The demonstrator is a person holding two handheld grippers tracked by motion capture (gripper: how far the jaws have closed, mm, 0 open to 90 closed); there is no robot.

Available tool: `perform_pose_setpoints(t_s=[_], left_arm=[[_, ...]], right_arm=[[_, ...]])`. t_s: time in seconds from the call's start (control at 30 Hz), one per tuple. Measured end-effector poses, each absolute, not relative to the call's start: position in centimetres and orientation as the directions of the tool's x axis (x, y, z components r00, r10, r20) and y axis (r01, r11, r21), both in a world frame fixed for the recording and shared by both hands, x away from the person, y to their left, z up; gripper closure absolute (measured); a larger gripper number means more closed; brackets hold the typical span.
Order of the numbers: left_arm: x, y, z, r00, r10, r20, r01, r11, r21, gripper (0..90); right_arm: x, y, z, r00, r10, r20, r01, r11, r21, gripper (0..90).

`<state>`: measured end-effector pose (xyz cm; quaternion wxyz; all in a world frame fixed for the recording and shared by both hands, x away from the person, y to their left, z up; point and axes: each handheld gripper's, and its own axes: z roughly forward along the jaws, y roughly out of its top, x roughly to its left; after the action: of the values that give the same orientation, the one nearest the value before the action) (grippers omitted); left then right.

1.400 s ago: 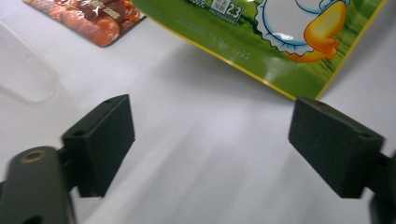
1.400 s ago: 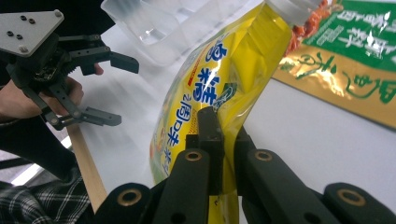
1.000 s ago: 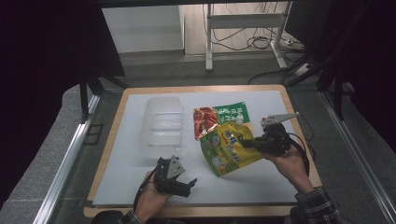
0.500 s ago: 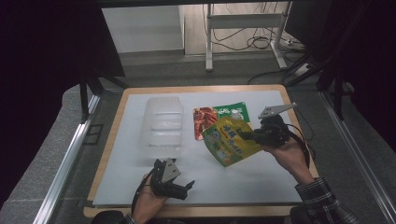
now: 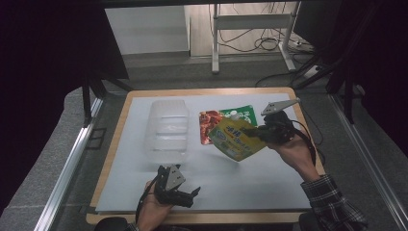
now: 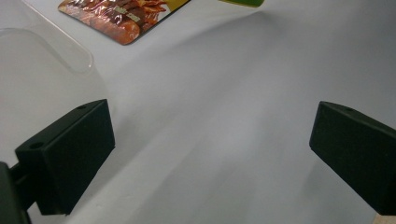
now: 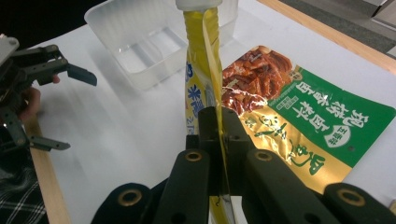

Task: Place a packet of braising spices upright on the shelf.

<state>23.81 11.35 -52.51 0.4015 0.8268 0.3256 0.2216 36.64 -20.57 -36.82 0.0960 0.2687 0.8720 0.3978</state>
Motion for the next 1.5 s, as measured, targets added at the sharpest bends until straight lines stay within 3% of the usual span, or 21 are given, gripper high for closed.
perform_pose_setpoints(t_s=[1.5], left_arm=[[22.9, 12.1, -52.3, 0.681, 0.725, 0.103, 0.359, -0.453, 0.816, 0.0]], right_arm=[[41.9, -14.5, -34.3, -0.856, 0.516, -0.009, 0.345, 0.584, 0.735, 89.0]])
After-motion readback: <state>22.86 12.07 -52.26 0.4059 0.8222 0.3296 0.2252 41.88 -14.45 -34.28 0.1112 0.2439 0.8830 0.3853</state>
